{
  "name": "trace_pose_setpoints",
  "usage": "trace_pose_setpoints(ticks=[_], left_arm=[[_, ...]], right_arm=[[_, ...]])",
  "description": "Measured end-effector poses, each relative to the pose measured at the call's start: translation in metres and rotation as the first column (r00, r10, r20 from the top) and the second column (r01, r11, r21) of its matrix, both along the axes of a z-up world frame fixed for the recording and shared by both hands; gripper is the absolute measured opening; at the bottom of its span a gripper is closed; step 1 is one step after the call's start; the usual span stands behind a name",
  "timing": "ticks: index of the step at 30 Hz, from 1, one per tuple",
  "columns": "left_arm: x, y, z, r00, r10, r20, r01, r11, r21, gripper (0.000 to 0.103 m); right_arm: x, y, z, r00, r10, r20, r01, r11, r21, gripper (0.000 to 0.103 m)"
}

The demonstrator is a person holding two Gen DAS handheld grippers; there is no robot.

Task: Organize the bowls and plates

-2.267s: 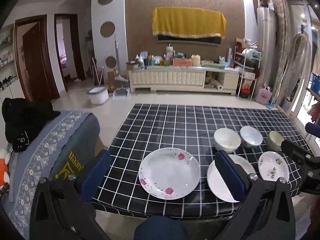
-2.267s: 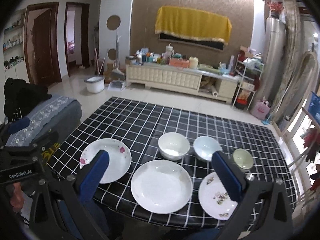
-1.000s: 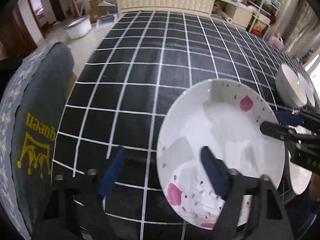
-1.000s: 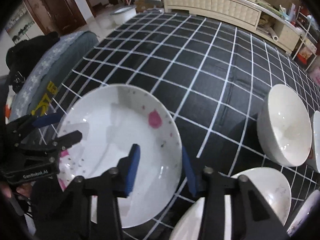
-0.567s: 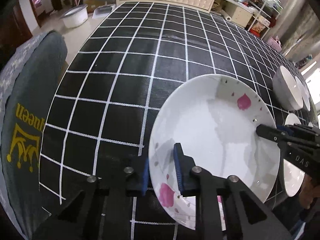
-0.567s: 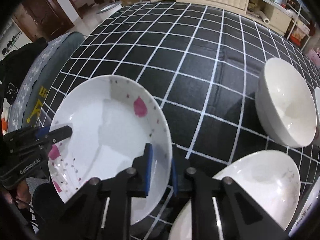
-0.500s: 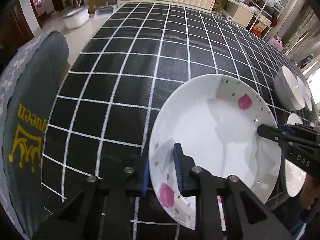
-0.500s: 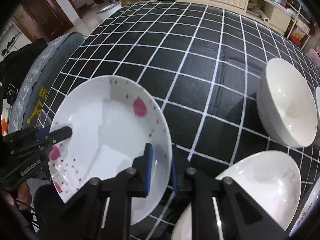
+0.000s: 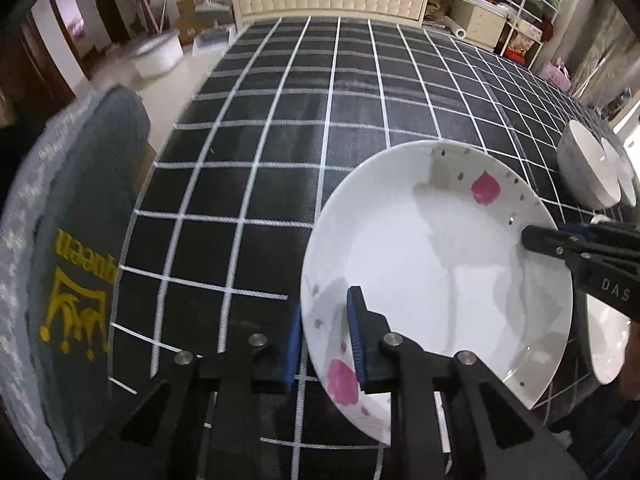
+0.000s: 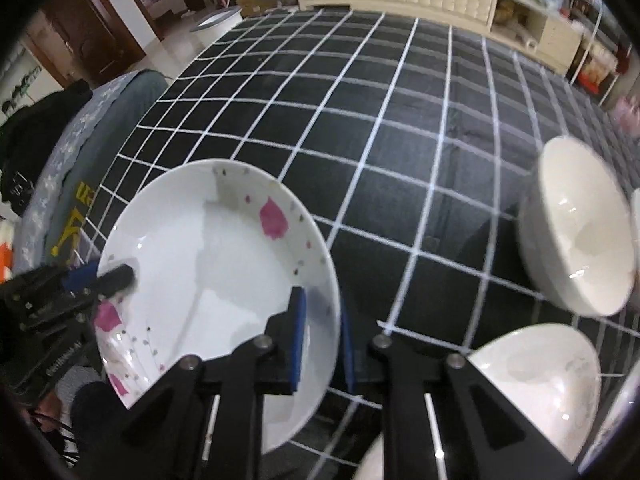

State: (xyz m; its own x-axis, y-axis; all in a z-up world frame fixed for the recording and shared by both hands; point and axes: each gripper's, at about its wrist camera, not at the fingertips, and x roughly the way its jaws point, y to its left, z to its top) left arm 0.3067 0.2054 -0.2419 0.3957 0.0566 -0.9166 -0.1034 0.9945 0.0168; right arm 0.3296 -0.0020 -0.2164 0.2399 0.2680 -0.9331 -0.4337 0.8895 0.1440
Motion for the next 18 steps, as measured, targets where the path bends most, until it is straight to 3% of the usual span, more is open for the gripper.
trace_pose_setpoints(ticks=[4, 7, 9, 18], left_arm=[[-0.009, 0.0, 0.014, 0.999, 0.03, 0.029, -0.032, 0.997, 0.068, 0.024], [-0.02, 0.005, 0.027, 0.996, 0.071, 0.059, -0.075, 0.995, 0.068, 0.037], [-0.026, 0.005, 0.037, 0.993, 0.085, 0.078, -0.088, 0.995, 0.046, 0.038], [-0.043, -0.049, 0.061, 0.996, -0.025, 0.088, 0.031, 0.997, -0.066, 0.038]], right_arm=[[-0.007, -0.005, 0.02, 0.995, -0.029, 0.091, 0.032, 0.999, -0.027, 0.021], [-0.014, -0.015, 0.029, 0.993, -0.048, 0.106, 0.05, 0.999, -0.017, 0.029], [-0.02, -0.023, 0.034, 0.993, -0.058, 0.105, 0.06, 0.998, -0.007, 0.041], [-0.042, -0.059, 0.059, 0.99, -0.106, 0.095, 0.106, 0.994, 0.011, 0.056]])
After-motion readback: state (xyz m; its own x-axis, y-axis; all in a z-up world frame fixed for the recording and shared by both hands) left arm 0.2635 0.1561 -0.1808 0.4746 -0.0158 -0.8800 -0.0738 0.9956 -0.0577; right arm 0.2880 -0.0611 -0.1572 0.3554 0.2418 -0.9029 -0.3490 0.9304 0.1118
